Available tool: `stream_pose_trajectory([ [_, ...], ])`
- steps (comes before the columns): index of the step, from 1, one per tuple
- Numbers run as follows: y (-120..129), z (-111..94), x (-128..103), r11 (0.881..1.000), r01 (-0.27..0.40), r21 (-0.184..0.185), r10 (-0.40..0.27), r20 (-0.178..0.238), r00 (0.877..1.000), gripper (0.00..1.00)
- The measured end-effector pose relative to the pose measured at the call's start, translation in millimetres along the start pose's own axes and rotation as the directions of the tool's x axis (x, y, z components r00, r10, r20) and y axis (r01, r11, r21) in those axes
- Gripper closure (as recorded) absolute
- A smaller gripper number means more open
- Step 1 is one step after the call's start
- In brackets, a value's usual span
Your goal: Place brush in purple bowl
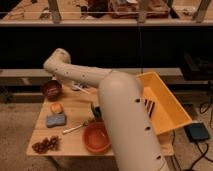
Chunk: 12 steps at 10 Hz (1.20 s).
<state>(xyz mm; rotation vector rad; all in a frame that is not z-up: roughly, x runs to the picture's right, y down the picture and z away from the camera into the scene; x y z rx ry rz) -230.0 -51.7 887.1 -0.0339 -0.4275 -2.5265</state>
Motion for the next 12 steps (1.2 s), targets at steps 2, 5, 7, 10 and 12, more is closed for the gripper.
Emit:
stream_pose_trajectory([
  [2,-5.2,-3.0,9.2,0.998,0.027,0.054,-0.026,-0.016,1.000,1.00],
  [5,-19.7,-5.7,22.6,0.992,0.081,0.098,-0.078,-0.031,0.996,1.00],
  [7,-26.9,-5.4,27.1,0.988,0.109,0.106,-0.106,-0.034,0.994,1.00],
  [10,-32.6,-2.2,29.1,0.983,0.137,0.120,-0.134,-0.035,0.990,1.00],
  [12,-37.2,2.2,32.1,0.981,0.145,0.130,-0.143,-0.026,0.989,1.00],
])
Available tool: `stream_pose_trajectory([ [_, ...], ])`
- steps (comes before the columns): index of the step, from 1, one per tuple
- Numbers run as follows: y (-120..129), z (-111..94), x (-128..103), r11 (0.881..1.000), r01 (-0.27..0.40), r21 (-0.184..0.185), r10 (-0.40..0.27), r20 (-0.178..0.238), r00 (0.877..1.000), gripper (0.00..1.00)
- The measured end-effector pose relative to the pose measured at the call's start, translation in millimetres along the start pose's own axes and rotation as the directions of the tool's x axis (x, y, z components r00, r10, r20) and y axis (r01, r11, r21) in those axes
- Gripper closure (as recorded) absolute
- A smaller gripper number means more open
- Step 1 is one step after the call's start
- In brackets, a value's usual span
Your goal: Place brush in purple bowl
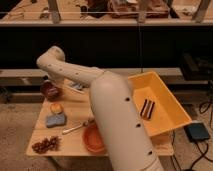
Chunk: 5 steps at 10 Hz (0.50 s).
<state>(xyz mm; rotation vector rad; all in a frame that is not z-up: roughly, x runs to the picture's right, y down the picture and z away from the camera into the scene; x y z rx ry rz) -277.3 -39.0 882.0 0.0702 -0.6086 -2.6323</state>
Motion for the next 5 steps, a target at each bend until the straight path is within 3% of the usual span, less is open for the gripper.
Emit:
stream_pose_trajectory([
  [5,3.1,11.1,7.1,1.000,0.005,0.017,-0.005,0.028,1.000,1.00],
])
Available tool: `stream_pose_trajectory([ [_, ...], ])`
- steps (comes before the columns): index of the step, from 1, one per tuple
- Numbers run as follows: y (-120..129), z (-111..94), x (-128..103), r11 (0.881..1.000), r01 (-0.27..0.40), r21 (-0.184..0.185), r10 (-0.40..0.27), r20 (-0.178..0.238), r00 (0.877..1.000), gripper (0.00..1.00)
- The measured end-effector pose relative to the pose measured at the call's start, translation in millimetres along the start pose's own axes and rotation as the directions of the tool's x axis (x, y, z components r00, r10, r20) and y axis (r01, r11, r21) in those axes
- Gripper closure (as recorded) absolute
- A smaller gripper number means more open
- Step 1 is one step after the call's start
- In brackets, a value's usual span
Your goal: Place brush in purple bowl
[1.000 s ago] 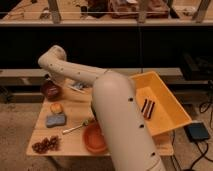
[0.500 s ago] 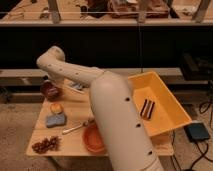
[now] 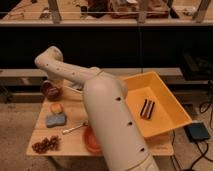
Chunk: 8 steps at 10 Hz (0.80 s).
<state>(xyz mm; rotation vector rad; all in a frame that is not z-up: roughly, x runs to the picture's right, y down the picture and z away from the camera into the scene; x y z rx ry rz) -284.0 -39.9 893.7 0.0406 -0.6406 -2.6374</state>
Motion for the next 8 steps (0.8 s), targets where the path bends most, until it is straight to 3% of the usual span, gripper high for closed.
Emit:
stream_pose_trajectory([
  [3,4.2,2.4,1.4,1.000,0.000,0.008,0.000,0.010,1.000,0.99],
  [8,7.7,-0.4,6.3,0.999,-0.030,0.015,0.031,-0.005,1.000,0.53],
])
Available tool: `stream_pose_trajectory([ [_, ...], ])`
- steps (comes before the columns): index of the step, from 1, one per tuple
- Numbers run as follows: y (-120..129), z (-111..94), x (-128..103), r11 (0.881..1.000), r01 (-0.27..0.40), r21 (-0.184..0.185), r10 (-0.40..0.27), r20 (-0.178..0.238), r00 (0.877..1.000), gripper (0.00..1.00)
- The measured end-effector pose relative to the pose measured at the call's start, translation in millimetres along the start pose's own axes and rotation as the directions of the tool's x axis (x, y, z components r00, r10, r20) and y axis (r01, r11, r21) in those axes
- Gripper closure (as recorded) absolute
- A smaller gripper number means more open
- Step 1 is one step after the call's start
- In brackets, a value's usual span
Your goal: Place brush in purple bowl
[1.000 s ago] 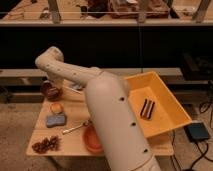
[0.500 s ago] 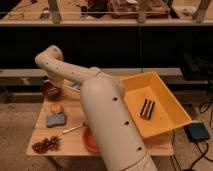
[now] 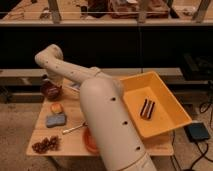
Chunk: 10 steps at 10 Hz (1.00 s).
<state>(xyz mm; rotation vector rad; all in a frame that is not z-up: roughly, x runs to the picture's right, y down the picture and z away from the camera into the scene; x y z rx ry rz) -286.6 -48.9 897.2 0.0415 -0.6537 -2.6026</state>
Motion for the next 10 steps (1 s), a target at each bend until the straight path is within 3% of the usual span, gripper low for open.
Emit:
stream_pose_trajectory([
  [3,1.3,-2.4,4.3,1.000,-0.028,0.004,0.028,-0.009,1.000,0.24],
  [4,1.6,-2.6,6.4,0.999,-0.038,0.006,0.038,-0.010,0.999,0.21],
  [10,6.6,-0.5,10.2,0.990,-0.135,0.031,0.135,0.015,0.991,0.20],
])
